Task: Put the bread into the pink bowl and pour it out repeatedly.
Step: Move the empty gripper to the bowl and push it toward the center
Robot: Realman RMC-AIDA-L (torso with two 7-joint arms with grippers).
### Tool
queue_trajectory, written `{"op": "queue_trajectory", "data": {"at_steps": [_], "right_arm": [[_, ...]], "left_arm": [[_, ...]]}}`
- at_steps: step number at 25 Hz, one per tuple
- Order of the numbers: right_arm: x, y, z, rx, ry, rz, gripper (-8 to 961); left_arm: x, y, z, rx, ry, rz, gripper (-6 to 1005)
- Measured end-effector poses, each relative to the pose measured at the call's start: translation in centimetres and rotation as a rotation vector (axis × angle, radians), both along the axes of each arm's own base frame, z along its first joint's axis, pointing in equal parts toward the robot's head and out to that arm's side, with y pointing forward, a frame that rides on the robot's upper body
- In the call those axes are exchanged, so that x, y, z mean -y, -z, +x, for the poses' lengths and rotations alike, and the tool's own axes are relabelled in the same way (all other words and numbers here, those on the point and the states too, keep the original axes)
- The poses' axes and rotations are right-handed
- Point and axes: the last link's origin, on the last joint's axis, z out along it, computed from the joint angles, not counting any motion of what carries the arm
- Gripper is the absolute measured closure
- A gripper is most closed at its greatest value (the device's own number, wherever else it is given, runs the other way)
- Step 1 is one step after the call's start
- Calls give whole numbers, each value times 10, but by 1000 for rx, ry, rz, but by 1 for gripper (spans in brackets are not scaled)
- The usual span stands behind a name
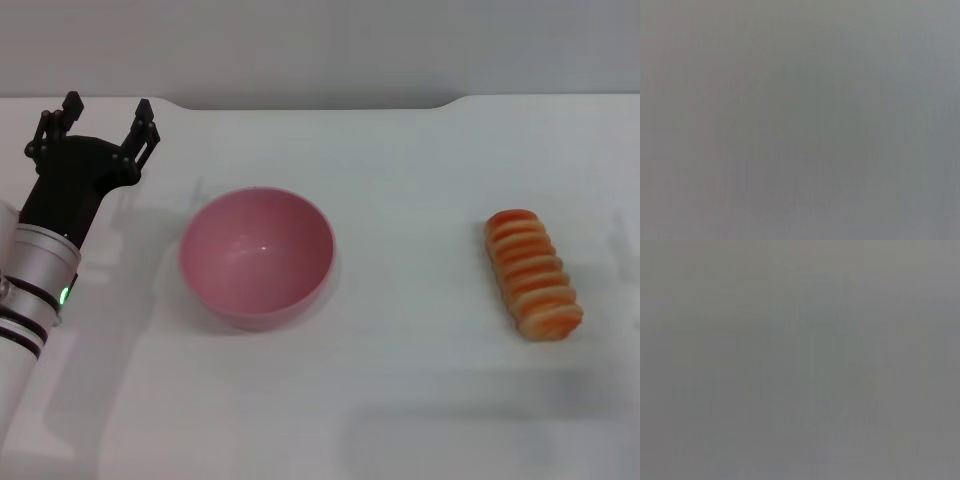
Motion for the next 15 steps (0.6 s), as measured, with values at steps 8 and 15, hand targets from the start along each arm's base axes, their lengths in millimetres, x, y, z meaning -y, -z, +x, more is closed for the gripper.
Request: {"op": "queue_trajectory", "data": {"at_steps": [8,15], "right_arm": [[0,0,0,0,1,0,289],[-2,0,0,0,1,-1,287]], "left_arm": [[0,0,0,2,-1,1,194],[-2,-1,1,4,0,3,198]]}}
